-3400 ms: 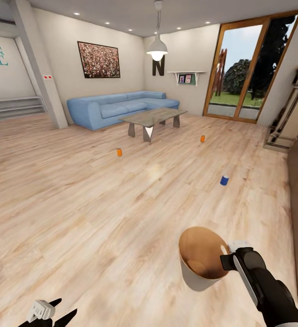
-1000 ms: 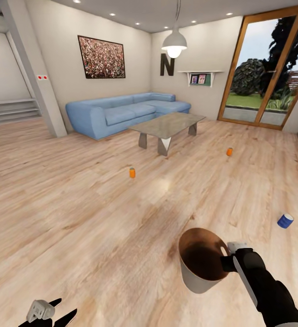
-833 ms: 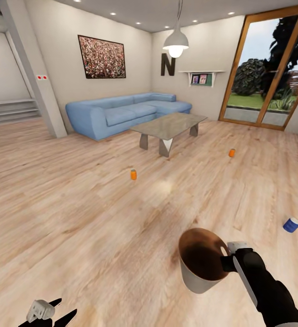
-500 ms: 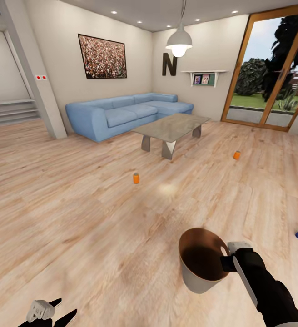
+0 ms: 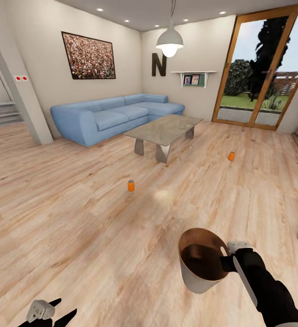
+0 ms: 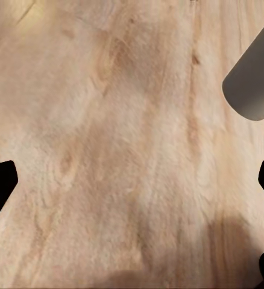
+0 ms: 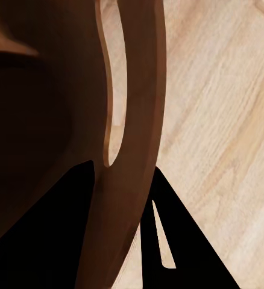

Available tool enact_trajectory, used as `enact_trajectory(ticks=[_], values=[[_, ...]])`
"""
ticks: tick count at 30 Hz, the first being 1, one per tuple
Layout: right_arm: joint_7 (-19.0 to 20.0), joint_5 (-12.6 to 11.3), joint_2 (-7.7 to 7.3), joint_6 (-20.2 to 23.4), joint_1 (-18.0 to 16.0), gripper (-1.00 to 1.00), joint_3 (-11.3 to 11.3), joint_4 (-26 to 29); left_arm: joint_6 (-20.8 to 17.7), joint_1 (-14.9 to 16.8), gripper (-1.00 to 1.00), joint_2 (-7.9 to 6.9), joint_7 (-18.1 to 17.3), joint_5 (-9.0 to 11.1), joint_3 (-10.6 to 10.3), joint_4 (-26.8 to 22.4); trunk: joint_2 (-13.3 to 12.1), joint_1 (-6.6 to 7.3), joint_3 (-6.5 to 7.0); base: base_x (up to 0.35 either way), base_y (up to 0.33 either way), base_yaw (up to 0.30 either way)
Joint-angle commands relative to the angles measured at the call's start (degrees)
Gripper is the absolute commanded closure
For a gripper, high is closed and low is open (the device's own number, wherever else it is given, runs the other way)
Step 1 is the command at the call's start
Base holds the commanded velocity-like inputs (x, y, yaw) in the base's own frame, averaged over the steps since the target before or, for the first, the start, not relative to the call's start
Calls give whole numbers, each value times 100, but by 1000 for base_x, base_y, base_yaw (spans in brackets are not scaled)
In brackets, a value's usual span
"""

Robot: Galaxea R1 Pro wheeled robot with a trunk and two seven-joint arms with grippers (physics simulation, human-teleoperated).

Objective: Put the three can of soda from the living room inside the tash can in the kitchen.

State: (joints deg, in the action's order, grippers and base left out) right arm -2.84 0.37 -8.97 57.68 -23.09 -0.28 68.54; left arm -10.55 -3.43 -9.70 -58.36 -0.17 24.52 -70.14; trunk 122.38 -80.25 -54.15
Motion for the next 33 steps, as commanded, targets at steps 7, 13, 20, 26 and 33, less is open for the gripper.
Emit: enact_trajectory(ticks=[7,13,20,26,33], values=[[3,-46,0,-2,-2,100,2,2,0,0,-100,-4,0,0,0,0,0,0,3,335,176,-34],[3,-46,-1,-2,-2,100,2,2,0,0,-100,-4,0,0,0,0,0,0,13,329,187,-128],[3,-46,0,-2,-2,100,2,2,0,0,-100,-3,0,0,0,0,0,0,25,320,201,-141],[3,-46,0,-2,-2,100,2,2,0,0,-100,-5,0,0,0,0,0,0,26,318,204,-21],[3,-48,0,-2,-2,100,2,2,0,0,-100,-5,0,0,0,0,0,0,26,280,180,-82]])
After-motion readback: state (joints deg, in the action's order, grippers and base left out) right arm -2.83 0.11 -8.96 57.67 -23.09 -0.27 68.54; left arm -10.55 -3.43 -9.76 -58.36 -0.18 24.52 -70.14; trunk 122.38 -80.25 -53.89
